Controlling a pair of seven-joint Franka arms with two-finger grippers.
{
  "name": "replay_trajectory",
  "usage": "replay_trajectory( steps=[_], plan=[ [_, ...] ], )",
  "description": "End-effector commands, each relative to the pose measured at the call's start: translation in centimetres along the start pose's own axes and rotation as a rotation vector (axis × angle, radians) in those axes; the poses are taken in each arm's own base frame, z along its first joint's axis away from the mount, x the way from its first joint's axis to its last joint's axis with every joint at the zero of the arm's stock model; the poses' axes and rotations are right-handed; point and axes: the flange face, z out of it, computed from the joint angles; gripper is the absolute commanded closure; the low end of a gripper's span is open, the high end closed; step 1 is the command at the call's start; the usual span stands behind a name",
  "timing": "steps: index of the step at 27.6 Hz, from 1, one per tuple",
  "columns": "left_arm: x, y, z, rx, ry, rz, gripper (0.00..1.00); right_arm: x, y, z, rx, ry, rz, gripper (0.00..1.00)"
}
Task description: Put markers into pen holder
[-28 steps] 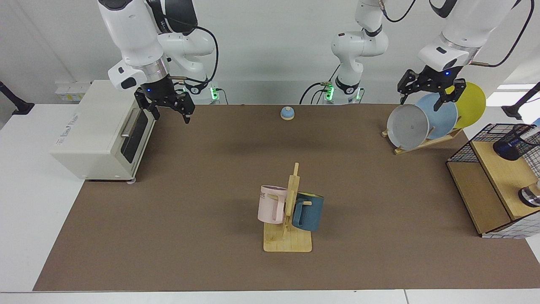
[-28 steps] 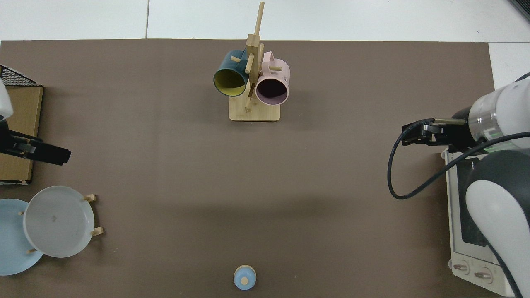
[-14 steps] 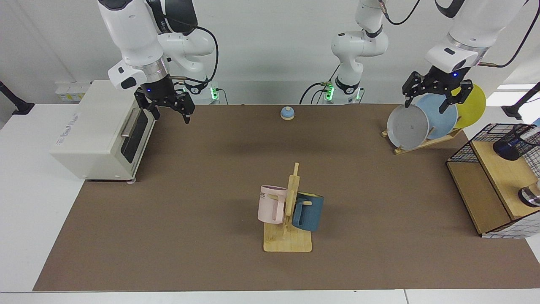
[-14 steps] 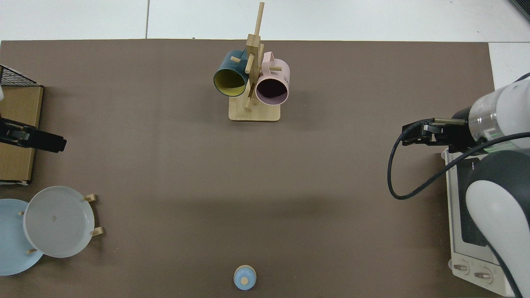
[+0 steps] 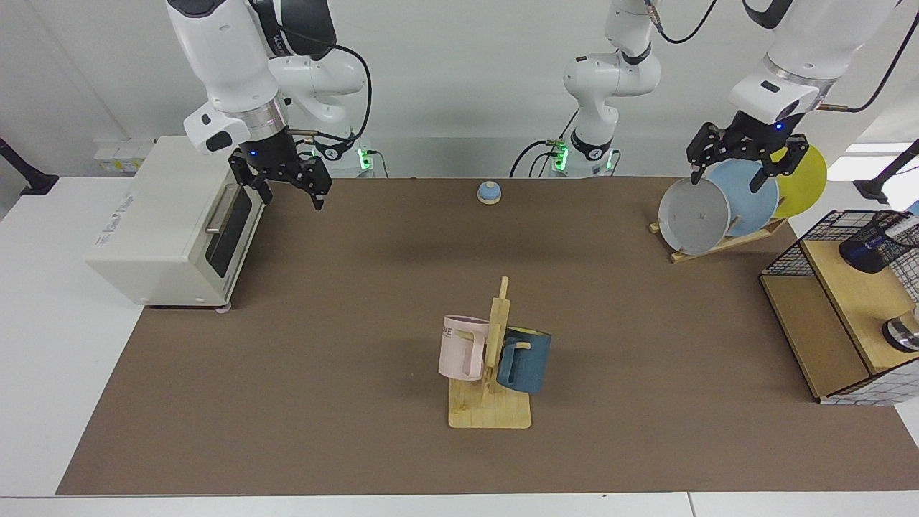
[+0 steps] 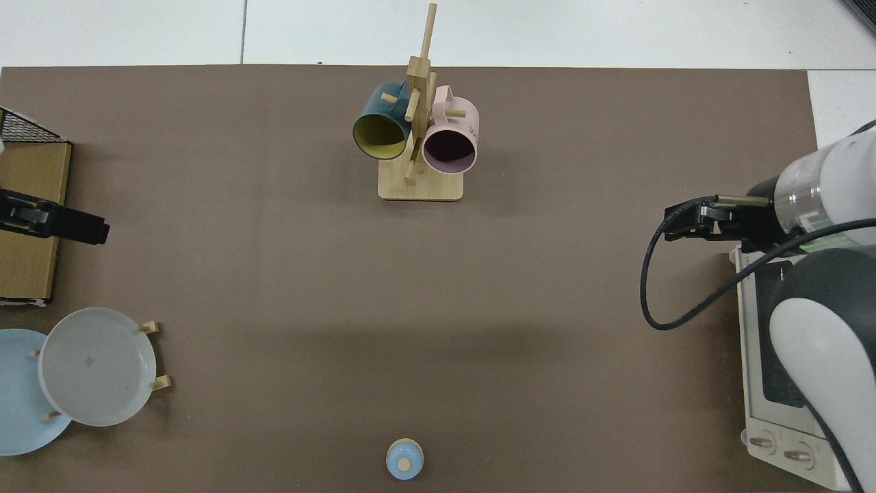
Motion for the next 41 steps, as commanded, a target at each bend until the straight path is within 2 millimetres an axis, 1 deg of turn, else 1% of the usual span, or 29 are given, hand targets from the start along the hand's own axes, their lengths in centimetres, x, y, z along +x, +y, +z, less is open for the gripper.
replay_trajectory(
  steps=[1,3,6,8,23,41],
  plan=[
    [-0.3,0.1,-0.4,-0.005,-0.015,-0.005,0.0,0.0,0.0,-0.3,0.013,-0.001,0.017,0.0],
    [-0.4,0.2,-0.4,-0.006,-0.018,-0.008,0.0,0.0,0.1,-0.4,0.013,0.0,0.018,0.0],
    [-1.3,0.5,0.1,-0.009,-0.032,-0.015,0.0,0.0,0.0,-0.4,0.014,0.001,0.017,0.0],
    [-1.4,0.4,0.1,-0.009,-0.033,-0.028,0.0,0.0,0.0,-0.4,0.013,0.0,0.017,0.0],
    [-1.2,0.6,0.0,-0.008,-0.018,-0.035,0.0,0.0,0.0,-0.4,0.013,0.0,0.017,0.0],
    [-1.3,0.2,-0.1,-0.009,-0.016,-0.034,0.0,0.0,0.1,-0.4,0.013,0.0,0.018,0.0]
  ],
)
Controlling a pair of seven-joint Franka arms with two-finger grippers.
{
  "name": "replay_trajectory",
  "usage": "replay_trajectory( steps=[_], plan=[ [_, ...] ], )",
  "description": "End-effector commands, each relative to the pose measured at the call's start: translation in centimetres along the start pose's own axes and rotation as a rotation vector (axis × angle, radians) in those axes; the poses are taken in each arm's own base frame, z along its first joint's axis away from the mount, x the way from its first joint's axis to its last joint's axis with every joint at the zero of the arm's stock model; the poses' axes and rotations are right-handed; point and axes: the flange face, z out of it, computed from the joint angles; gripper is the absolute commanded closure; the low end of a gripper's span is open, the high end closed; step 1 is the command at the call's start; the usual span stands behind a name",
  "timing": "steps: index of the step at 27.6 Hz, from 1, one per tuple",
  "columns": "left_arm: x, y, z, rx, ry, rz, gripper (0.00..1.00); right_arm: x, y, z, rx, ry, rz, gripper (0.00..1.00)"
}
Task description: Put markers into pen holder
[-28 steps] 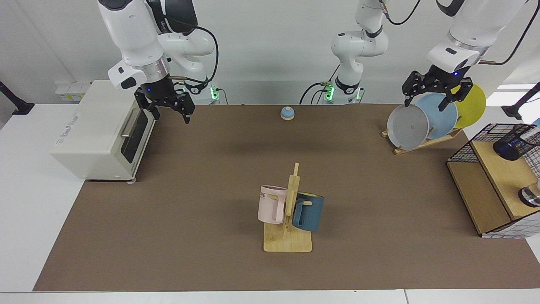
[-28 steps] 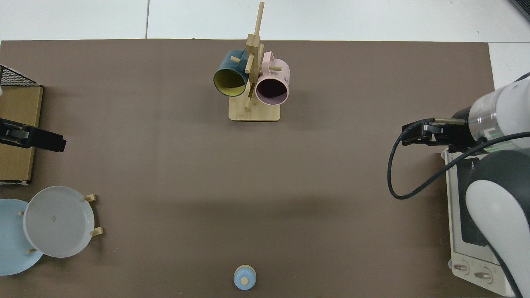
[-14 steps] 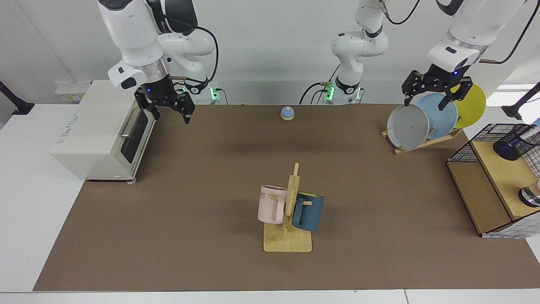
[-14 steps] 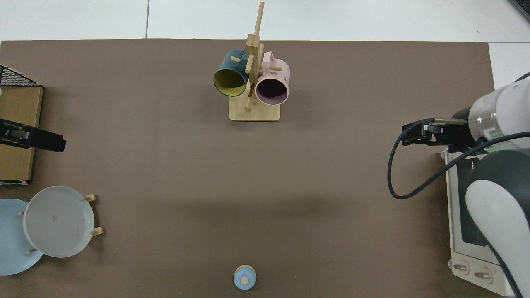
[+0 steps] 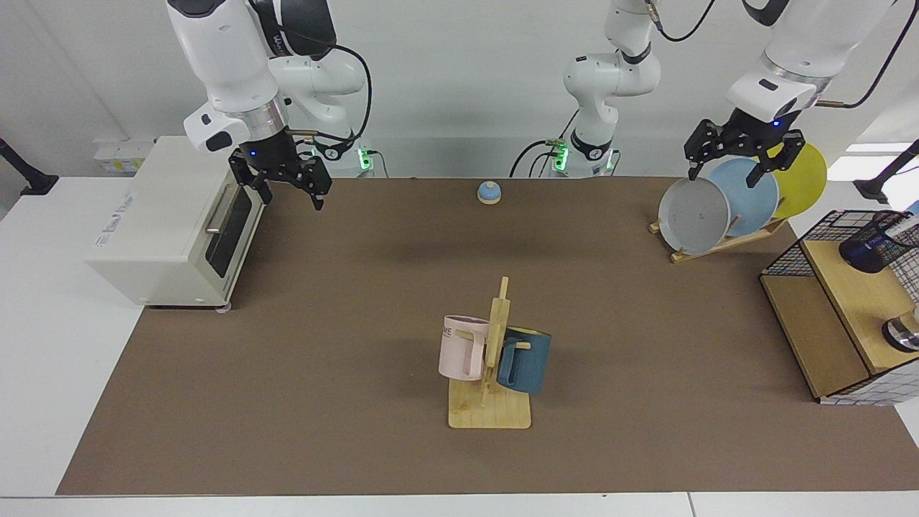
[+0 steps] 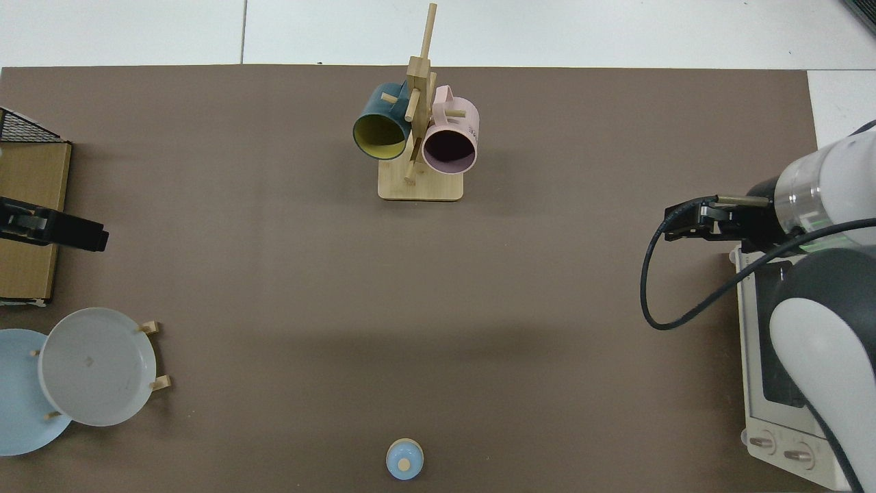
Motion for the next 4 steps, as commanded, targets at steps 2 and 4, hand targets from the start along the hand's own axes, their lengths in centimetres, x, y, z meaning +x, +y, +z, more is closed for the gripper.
replay_trajectory(
  steps=[2,4],
  plan=[
    [-0.66,-0.03,-0.05,-0.005,0.003,-0.006,0.0,-0.04,0.02,-0.35,0.013,0.0,0.017,0.0],
    [-0.68,-0.03,-0.03,-0.005,0.002,-0.006,0.0,-0.04,0.02,-0.35,0.013,0.0,0.017,0.0]
  ],
)
